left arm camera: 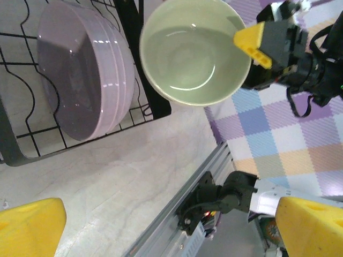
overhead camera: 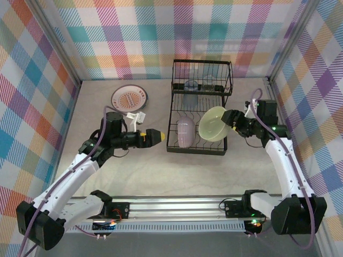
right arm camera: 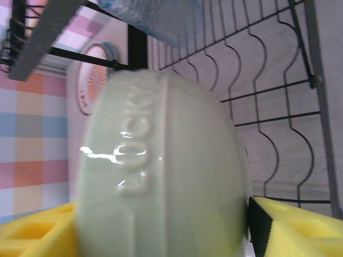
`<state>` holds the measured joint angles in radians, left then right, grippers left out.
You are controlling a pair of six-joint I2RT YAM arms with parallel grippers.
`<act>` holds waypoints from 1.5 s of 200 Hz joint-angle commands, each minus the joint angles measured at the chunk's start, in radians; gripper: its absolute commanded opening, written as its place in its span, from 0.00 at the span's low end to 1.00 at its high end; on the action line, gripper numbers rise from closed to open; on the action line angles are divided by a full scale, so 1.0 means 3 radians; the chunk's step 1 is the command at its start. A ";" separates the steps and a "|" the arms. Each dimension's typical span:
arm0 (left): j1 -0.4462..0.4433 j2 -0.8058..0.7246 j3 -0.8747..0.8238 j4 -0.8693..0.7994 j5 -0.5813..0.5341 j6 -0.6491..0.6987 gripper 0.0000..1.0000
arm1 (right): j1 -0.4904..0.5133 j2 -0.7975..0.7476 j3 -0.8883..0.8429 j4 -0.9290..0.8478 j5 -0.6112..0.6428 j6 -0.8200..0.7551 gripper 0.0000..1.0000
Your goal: Unload the mixed dishes from the dish rack
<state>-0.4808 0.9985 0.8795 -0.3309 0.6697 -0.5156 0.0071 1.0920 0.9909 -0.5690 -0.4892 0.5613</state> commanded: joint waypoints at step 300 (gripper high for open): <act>-0.0303 0.0292 0.0587 -0.0890 -0.0861 0.0578 1.00 | 0.1030 0.1101 0.0328 -0.0104 0.1678 0.1461 0.70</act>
<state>-0.5674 1.1385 1.0836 -0.5602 0.4381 -0.3782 0.2909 1.3518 1.0039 -0.5323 -0.0662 0.8581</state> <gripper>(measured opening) 0.999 0.713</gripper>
